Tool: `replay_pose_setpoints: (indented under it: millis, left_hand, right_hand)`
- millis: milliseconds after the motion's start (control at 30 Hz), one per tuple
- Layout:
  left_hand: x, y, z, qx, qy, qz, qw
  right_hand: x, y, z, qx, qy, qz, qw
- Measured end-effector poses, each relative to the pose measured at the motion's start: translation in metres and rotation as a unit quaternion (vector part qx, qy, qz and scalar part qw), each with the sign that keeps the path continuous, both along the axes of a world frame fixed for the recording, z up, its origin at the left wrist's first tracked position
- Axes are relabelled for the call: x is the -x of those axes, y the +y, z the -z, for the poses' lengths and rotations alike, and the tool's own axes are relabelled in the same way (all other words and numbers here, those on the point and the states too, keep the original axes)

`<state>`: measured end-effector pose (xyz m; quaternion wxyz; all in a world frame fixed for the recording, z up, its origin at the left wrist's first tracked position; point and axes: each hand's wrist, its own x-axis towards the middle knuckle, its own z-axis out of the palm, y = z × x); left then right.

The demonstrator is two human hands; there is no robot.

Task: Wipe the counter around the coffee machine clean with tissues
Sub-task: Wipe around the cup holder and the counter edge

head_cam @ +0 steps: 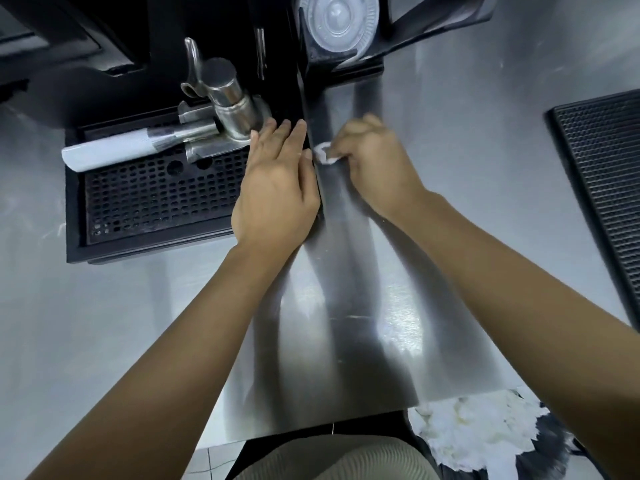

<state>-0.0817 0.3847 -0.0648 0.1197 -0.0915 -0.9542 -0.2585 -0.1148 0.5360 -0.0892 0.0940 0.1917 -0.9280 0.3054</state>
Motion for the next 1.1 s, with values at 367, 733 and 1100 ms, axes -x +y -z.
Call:
replay_pose_setpoints:
  millis: [367, 733, 1100]
  left_hand:
    - [0.007, 0.03, -0.022, 0.03, -0.081, 0.197, 0.977]
    - [0.08, 0.08, -0.002, 0.117, -0.092, 0.103, 0.983]
    - [0.026, 0.068, -0.018, 0.035, -0.138, 0.173, 0.974]
  right_hand:
    - [-0.042, 0.028, -0.027, 0.184, -0.078, 0.125, 0.972]
    - [-0.187, 0.044, -0.028, 0.266, -0.079, 0.41, 0.869]
    - [-0.224, 0.003, 0.006, 0.067, 0.01, 0.419, 0.905]
